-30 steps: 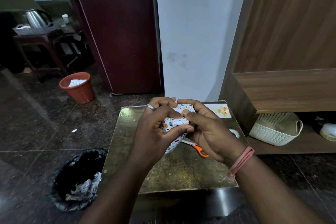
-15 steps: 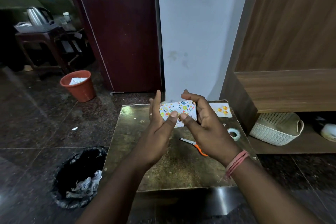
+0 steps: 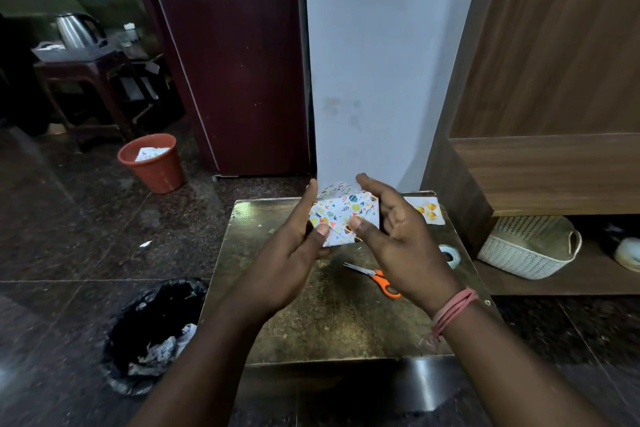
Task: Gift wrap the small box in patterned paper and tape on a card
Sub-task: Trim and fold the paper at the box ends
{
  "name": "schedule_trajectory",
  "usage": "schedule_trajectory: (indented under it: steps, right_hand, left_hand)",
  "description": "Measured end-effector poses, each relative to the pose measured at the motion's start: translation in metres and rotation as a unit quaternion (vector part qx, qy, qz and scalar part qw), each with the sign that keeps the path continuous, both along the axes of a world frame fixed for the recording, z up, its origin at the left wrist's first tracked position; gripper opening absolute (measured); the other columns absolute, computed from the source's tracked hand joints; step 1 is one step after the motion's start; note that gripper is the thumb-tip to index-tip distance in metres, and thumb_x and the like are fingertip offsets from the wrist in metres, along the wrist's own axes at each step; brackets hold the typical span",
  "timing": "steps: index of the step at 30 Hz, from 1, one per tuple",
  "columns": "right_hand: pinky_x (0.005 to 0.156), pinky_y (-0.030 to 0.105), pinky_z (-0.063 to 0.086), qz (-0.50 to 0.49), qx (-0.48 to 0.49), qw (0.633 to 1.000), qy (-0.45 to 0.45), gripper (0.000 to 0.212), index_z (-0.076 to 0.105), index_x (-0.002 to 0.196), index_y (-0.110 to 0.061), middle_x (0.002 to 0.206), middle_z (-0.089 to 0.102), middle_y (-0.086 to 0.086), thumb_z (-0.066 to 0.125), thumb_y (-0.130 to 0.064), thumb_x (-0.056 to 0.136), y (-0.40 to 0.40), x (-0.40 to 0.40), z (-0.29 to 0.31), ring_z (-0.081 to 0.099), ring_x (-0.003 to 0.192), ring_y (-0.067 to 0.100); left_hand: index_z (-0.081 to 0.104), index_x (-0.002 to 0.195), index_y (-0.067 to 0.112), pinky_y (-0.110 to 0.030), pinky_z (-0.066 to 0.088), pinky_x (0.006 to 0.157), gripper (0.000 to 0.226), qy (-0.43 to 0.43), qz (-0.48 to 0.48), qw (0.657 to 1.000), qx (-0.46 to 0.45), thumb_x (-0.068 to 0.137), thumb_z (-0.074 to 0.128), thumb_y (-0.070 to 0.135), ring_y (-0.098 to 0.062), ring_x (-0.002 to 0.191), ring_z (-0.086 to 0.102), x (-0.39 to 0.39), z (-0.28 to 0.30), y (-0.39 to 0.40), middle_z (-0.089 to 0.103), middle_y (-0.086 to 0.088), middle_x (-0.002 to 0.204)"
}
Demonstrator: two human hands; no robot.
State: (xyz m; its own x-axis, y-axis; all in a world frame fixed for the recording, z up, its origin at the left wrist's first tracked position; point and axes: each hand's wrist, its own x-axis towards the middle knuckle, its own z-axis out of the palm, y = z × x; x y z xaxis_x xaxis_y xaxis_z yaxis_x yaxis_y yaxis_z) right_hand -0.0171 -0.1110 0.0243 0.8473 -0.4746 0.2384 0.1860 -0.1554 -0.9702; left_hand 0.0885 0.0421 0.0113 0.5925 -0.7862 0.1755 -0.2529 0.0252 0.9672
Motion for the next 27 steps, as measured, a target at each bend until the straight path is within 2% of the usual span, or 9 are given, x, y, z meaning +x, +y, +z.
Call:
schedule_trajectory:
  steps: [2, 4, 9, 11, 14, 16, 20, 23, 27]
  right_hand:
    - [0.112, 0.036, 0.045, -0.003, 0.011, 1.0, -0.004, 0.055, 0.055, 0.14, -0.027, 0.15, 0.053, -0.001, 0.065, 0.002, 0.095, -0.0011, 0.0009, -0.0029, 0.052, 0.136, 0.01]
    - [0.106, 0.03, 0.05, -0.007, 0.02, 1.0, -0.003, 0.052, 0.057, 0.137, -0.025, 0.149, 0.054, 0.001, 0.066, 0.002, 0.094, -0.0013, 0.0005, -0.0043, 0.057, 0.131, 0.01]
    - [0.087, 0.001, 0.043, -0.011, 0.004, 1.0, 0.019, 0.055, 0.052, 0.142, -0.015, 0.14, 0.056, -0.009, 0.064, 0.007, 0.094, 0.0012, -0.0006, -0.0032, 0.053, 0.115, -0.021]
    - [0.09, 0.004, 0.044, -0.012, -0.016, 0.999, 0.035, 0.058, 0.049, 0.144, -0.017, 0.138, 0.059, -0.005, 0.064, 0.006, 0.094, -0.0006, 0.0005, -0.004, 0.057, 0.112, -0.017]
    - [0.108, 0.023, 0.046, -0.016, -0.043, 0.998, 0.045, 0.062, 0.049, 0.142, -0.029, 0.141, 0.058, -0.008, 0.066, 0.004, 0.093, -0.0053, 0.0014, -0.0063, 0.056, 0.126, -0.003]
    - [0.11, 0.029, 0.046, -0.022, -0.047, 0.998, 0.042, 0.063, 0.05, 0.14, -0.033, 0.14, 0.058, -0.012, 0.066, 0.004, 0.092, -0.0076, 0.0015, -0.0074, 0.055, 0.128, 0.0]
    - [0.101, 0.019, 0.048, -0.026, -0.034, 0.998, 0.035, 0.061, 0.051, 0.136, -0.032, 0.133, 0.058, -0.02, 0.066, 0.007, 0.091, -0.0063, 0.0013, -0.0075, 0.056, 0.121, -0.01]
    - [0.104, 0.017, 0.047, -0.026, -0.034, 0.999, 0.031, 0.056, 0.054, 0.133, -0.03, 0.138, 0.058, -0.014, 0.067, 0.006, 0.091, -0.0041, 0.0015, -0.0065, 0.053, 0.123, -0.012]
    - [0.111, 0.019, 0.041, -0.016, -0.025, 0.999, 0.028, 0.054, 0.056, 0.133, -0.028, 0.15, 0.05, -0.008, 0.068, 0.005, 0.091, -0.0042, 0.0018, -0.0069, 0.047, 0.131, -0.012]
  left_hand:
    - [0.022, 0.162, 0.029, -0.033, 0.054, 0.102, 0.061, -0.023, 0.023, 0.999, 0.002, 0.109, 0.045, 0.014, -0.01, 0.134, 0.056, -0.0035, 0.0007, -0.0026, 0.048, 0.002, 0.156]
    - [0.028, 0.161, 0.028, -0.034, 0.057, 0.097, 0.059, -0.023, 0.044, 0.999, 0.0, 0.108, 0.047, 0.01, -0.015, 0.129, 0.061, -0.0036, -0.0012, -0.0053, 0.053, -0.002, 0.152]
    - [0.036, 0.158, 0.027, -0.035, 0.057, 0.099, 0.059, -0.022, 0.057, 0.998, 0.0, 0.106, 0.051, 0.005, -0.015, 0.135, 0.057, -0.0018, -0.0018, -0.0069, 0.046, -0.002, 0.159]
    - [0.038, 0.157, 0.026, -0.038, 0.056, 0.101, 0.058, -0.026, 0.056, 0.998, -0.002, 0.106, 0.051, 0.003, -0.014, 0.137, 0.054, -0.0014, -0.0022, -0.0064, 0.046, -0.001, 0.159]
    - [0.039, 0.157, 0.02, -0.04, 0.056, 0.101, 0.058, -0.011, 0.047, 0.999, -0.004, 0.105, 0.05, -0.002, -0.014, 0.139, 0.053, -0.0009, -0.0004, -0.0065, 0.043, 0.0, 0.161]
    - [0.039, 0.157, 0.019, -0.037, 0.058, 0.097, 0.059, 0.01, 0.036, 0.999, 0.0, 0.104, 0.048, -0.006, -0.012, 0.136, 0.055, -0.0015, 0.0022, -0.0059, 0.039, 0.001, 0.163]
    - [0.034, 0.158, 0.021, -0.03, 0.058, 0.096, 0.062, 0.02, 0.021, 0.999, 0.013, 0.104, 0.047, -0.007, -0.007, 0.131, 0.058, -0.0024, 0.0038, -0.0035, 0.041, 0.001, 0.162]
    - [0.034, 0.159, 0.017, -0.039, 0.055, 0.103, 0.061, 0.048, 0.021, 0.999, -0.01, 0.103, 0.053, 0.0, -0.014, 0.13, 0.061, -0.0026, 0.0046, -0.0021, 0.052, -0.003, 0.154]
    - [0.049, 0.151, 0.021, -0.048, 0.055, 0.103, 0.071, 0.094, 0.073, 0.992, -0.044, 0.085, 0.074, 0.017, -0.019, 0.141, 0.05, -0.0027, 0.0023, -0.0102, 0.024, 0.0, 0.168]
